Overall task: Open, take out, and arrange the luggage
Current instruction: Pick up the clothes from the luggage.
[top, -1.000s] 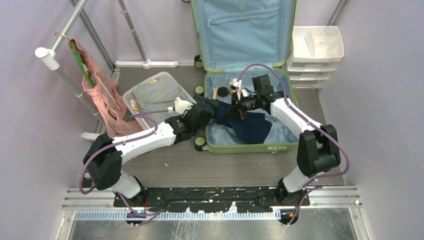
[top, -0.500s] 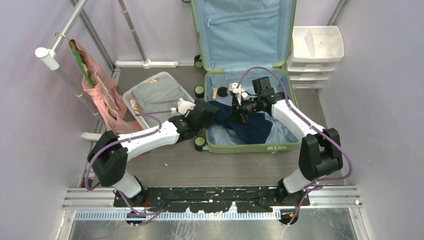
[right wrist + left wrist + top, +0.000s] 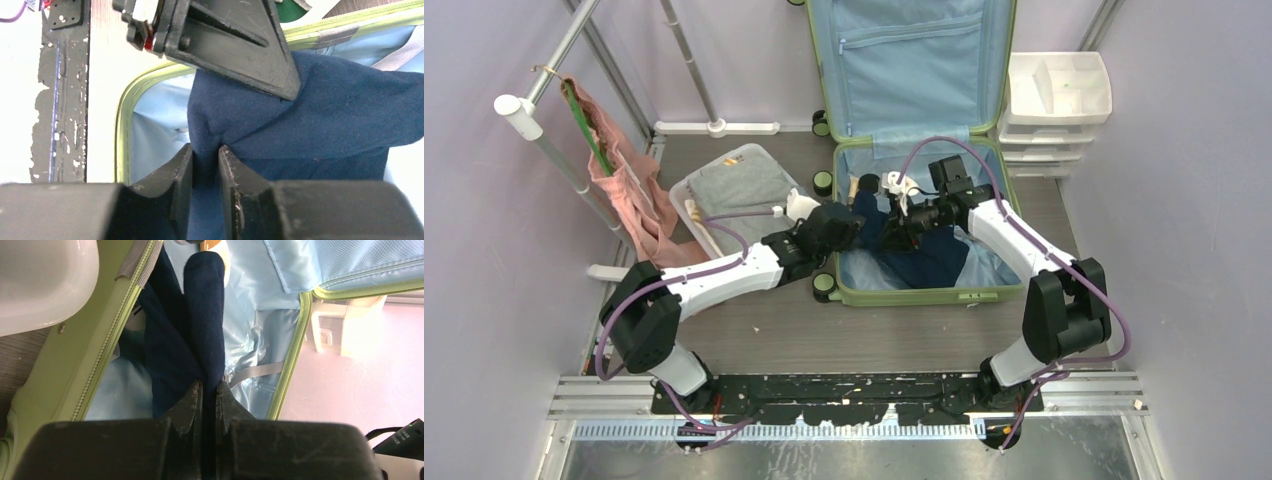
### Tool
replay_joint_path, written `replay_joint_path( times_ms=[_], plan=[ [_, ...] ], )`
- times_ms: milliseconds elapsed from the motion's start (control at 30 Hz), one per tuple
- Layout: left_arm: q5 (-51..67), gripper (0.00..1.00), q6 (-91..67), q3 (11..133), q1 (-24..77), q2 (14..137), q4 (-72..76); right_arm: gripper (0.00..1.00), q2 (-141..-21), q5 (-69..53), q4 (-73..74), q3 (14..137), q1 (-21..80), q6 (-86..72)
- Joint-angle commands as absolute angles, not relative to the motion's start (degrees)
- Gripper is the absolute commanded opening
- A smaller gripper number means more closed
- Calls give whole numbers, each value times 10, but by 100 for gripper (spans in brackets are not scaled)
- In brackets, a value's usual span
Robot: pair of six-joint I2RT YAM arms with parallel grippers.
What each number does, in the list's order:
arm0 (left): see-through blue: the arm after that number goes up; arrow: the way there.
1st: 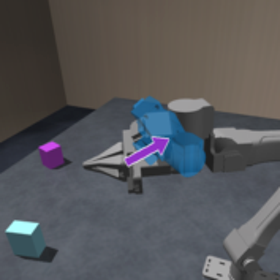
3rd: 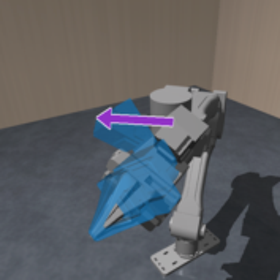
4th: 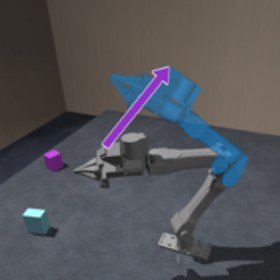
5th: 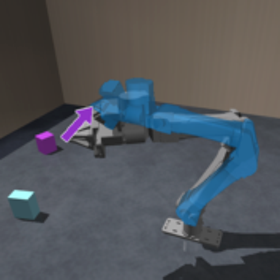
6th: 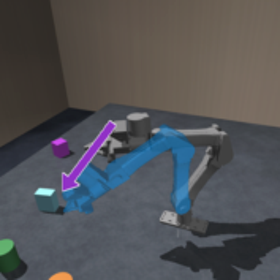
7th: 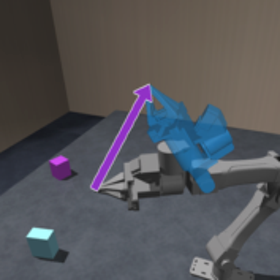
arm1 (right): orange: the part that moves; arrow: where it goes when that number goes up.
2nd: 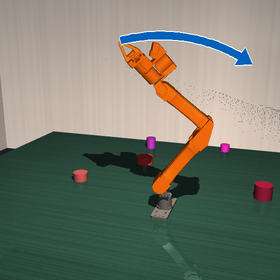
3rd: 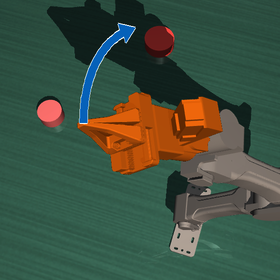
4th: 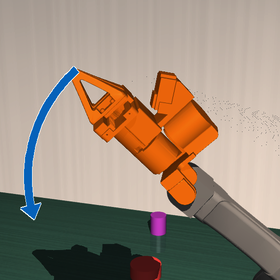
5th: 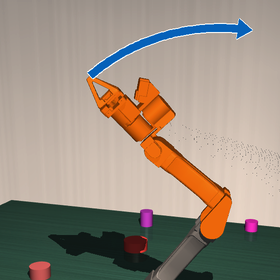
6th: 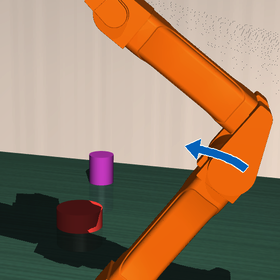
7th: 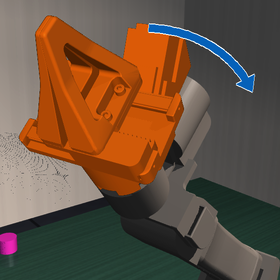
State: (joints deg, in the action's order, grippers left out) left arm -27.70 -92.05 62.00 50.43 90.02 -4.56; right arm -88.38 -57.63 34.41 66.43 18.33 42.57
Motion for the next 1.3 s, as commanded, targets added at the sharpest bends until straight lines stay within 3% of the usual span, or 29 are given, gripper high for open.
replay_joint_path(
  times_ms=[0, 133, 267, 567, 1267],
  plan=[
    [-290, 0, -845, 620, 497, 881, 28, 37, -843, -572, 354, 676, 187, 442],
    [-292, 0, -790, 618, 496, 874, 41, 56, -825, -563, 354, 674, 186, 443],
    [-291, 0, -727, 621, 495, 872, 54, 63, -814, -567, 362, 679, 179, 443],
    [-261, 0, -599, 628, 488, 864, 66, 66, -797, -584, 381, 699, 154, 429],
    [-155, 0, -302, 716, 417, 843, -79, 67, -814, -605, 343, 701, 117, 354]
  ],
)
